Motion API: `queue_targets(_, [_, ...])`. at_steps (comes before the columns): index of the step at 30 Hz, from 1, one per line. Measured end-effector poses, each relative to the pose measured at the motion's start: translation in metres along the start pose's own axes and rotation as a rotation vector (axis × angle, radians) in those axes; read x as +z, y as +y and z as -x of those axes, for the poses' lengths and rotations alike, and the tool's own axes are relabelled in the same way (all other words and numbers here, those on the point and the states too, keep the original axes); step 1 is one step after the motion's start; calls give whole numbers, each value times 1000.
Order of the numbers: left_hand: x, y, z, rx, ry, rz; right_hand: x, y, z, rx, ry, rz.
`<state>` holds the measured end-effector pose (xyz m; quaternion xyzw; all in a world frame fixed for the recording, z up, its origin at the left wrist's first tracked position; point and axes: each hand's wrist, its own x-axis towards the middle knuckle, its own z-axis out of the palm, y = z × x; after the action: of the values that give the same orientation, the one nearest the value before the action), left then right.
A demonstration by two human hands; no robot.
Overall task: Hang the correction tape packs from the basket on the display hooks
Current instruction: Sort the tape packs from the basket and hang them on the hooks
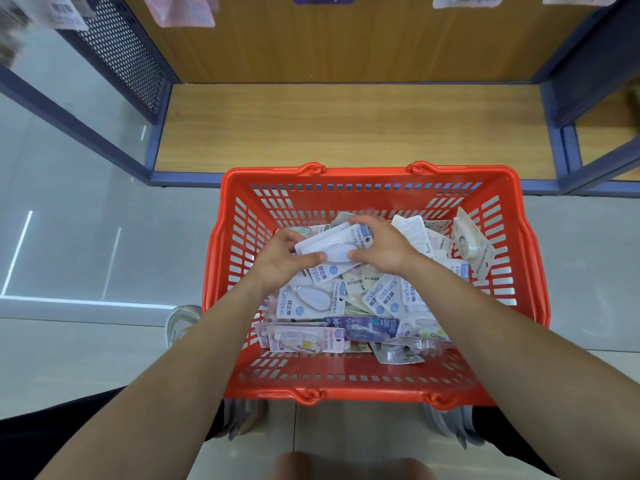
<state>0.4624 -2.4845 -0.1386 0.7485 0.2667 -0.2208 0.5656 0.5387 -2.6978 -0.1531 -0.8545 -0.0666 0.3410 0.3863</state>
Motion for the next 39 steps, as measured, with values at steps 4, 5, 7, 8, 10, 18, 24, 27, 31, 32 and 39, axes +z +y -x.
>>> queue_targets(4, [5,1,-4,-12,16,-74,5,4,-3,41,-50,-84])
queue_targets(5, [6,1,-4,-10,1,-111,6,5,-4,49,-55,-107])
queue_targets(7, [6,1,-4,5,-43,-177,7,6,-4,45,-31,-161])
queue_targets(8, [6,2,-4,8,-58,-218,7,6,-4,37,-17,-173])
queue_targets(10, [5,5,-3,3,-62,-275,7,4,-4,14,4,-169])
queue_targets(18, [-14,22,9,86,244,-220,31,0,30,0,30,-82])
queue_targets(24, [-41,43,37,118,210,-293,57,-3,39,-157,-149,351])
queue_targets(27, [-54,48,50,117,233,-304,51,-5,41,-176,-141,328])
queue_targets(31, [-60,51,60,108,320,-268,18,-14,43,-229,-169,155])
queue_targets(32, [-60,50,60,113,330,-259,8,-18,45,-221,-201,31])
queue_targets(39, [-45,61,58,187,156,-199,-37,-21,50,-199,-235,-153])
